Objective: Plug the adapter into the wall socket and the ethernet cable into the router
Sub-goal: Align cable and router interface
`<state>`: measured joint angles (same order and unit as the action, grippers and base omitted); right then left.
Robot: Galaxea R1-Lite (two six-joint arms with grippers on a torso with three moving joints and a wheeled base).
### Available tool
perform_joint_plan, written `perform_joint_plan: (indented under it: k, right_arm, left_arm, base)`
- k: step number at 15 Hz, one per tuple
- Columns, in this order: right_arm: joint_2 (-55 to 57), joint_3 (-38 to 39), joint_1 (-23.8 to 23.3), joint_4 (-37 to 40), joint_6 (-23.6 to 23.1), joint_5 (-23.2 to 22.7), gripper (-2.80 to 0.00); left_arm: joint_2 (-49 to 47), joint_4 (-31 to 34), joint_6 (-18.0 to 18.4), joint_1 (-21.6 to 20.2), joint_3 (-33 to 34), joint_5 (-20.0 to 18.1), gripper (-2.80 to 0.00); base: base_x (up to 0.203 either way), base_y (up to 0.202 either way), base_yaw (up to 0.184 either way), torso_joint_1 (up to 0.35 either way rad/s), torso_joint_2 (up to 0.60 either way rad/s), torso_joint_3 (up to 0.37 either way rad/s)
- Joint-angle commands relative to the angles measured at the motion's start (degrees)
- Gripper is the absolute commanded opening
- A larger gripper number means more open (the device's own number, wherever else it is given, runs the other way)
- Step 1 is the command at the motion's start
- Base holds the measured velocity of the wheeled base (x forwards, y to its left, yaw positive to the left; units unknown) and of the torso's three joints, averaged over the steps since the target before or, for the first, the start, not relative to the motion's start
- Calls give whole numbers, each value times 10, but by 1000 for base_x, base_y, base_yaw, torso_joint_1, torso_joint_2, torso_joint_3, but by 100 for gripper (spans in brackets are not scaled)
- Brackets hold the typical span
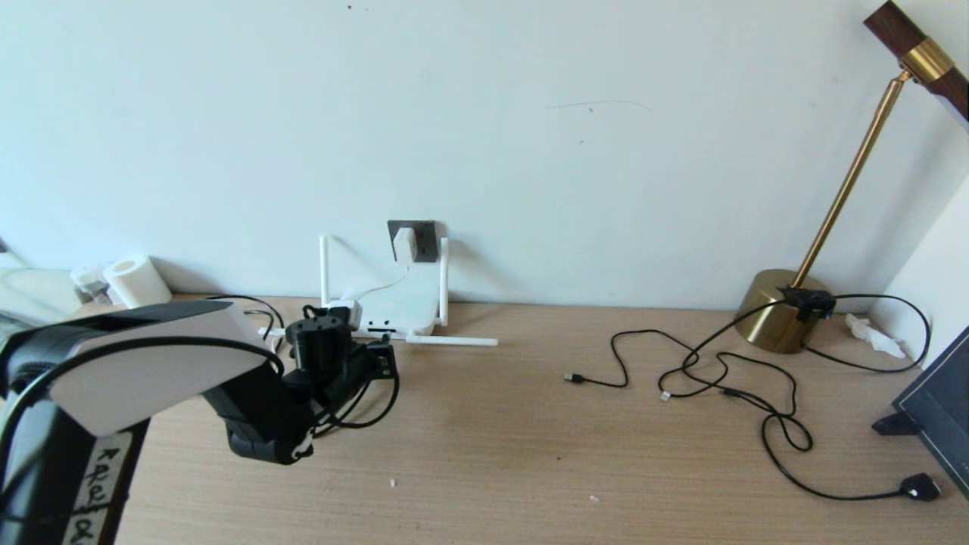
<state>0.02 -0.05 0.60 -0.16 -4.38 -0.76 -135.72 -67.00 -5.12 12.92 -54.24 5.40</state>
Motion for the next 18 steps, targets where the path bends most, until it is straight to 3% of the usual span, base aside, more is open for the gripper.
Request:
perform_joint_plan:
  k: [1, 18]
  right_arm:
    - [0, 0, 0, 0, 0, 0, -280]
    - [0, 0, 0, 0, -1, 0, -280]
  left_arm:
    - [1, -3, -1, 0, 0, 0, -280]
    - [-8, -3, -2, -4, -10, 0, -280]
  base:
    - [0, 0, 0, 0, 0, 0]
    - [0, 0, 0, 0, 0, 0]
